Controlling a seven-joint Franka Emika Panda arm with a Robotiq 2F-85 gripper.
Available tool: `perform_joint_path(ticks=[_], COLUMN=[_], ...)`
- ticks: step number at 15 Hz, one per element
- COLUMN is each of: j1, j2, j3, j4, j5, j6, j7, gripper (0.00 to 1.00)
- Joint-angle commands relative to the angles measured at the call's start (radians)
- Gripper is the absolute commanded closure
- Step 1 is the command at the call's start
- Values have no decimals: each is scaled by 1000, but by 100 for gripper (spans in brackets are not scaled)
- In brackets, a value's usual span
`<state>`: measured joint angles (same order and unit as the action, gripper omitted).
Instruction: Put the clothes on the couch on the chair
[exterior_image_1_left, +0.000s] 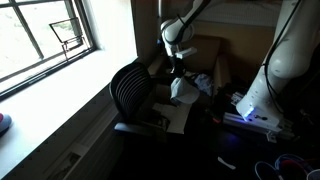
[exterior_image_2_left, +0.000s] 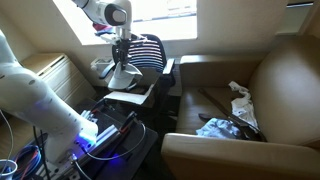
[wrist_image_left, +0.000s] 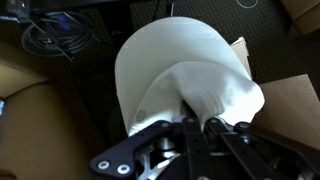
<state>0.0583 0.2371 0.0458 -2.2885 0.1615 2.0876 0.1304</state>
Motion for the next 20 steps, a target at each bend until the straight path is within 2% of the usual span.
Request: perform_joint_path(ticks=[1, 10, 11, 13, 17, 18, 19, 20], j1=[19, 1, 16, 14, 12, 10, 19, 43], j2=[13, 74, 73, 77, 79, 81, 81, 82], j3=[36, 155, 131, 145, 146, 143, 131, 98], j4=[-53, -120, -98, -103, -103, -102, -104, -109], j5=[30, 176, 132, 140, 140, 136, 115, 63], j6=[207, 731, 654, 700, 705, 699, 697, 702], j7=[-76, -231, -174, -182, -183, -187, -173, -135], gripper=[99, 99, 97, 97, 97, 72, 71, 66])
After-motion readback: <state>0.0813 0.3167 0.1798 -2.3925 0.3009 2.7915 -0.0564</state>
